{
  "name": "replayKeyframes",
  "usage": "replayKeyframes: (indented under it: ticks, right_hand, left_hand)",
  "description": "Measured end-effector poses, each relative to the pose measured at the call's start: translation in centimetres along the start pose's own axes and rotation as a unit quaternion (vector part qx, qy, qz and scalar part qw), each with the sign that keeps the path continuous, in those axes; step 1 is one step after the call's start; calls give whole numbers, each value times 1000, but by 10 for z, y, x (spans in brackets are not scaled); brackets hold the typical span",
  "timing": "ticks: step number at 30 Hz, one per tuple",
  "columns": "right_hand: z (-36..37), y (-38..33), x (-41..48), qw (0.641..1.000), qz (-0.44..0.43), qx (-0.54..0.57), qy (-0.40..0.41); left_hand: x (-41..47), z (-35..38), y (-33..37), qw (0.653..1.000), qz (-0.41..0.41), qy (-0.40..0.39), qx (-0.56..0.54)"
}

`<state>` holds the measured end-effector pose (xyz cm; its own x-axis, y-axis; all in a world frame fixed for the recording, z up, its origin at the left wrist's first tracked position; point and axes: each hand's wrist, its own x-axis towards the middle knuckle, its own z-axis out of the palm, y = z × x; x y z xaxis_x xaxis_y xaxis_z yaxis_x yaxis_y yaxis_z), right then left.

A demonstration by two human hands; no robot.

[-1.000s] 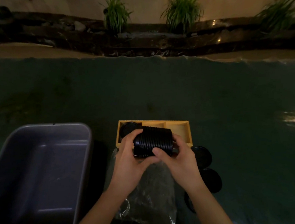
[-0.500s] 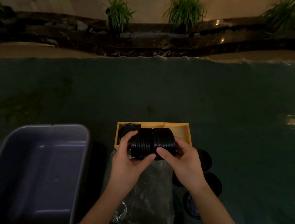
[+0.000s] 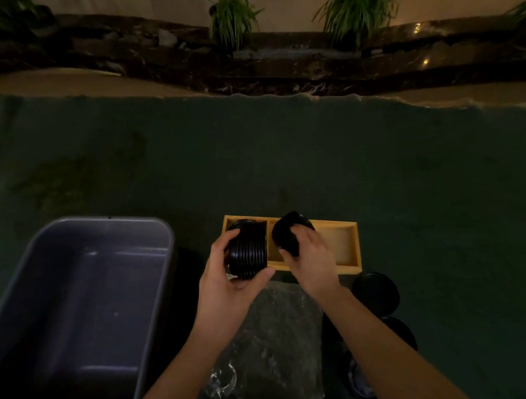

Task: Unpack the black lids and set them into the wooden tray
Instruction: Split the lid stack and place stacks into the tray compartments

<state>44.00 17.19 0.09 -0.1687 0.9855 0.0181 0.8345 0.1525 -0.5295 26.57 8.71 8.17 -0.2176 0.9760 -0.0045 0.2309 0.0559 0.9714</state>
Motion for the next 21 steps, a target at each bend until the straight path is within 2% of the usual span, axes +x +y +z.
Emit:
replayKeyframes:
  ticks: [4, 12, 15, 18, 19, 21]
  right_hand:
    - [25, 6, 8, 991, -32, -105, -75]
    - [25, -1, 10, 990, -19, -102, -99]
    - [2, -9, -4, 998, 13, 56, -15]
    - [-27, -22, -34, 955, 37, 293, 41]
    - [-37, -26, -47, 941, 24, 335, 38]
    - [-52, -29, -73, 939, -36, 340, 30]
  left_hand:
    - [2, -1, -1, 1000, -4, 0, 3]
    - [3, -3, 2, 1000, -10, -9, -14]
    - [1, -1, 5, 999, -2, -17, -30]
    - [-1, 5, 10, 998, -1, -29, -57]
    - [-3, 7, 10, 997, -5, -35, -67]
    - [-7, 13, 10, 995, -20, -47, -90]
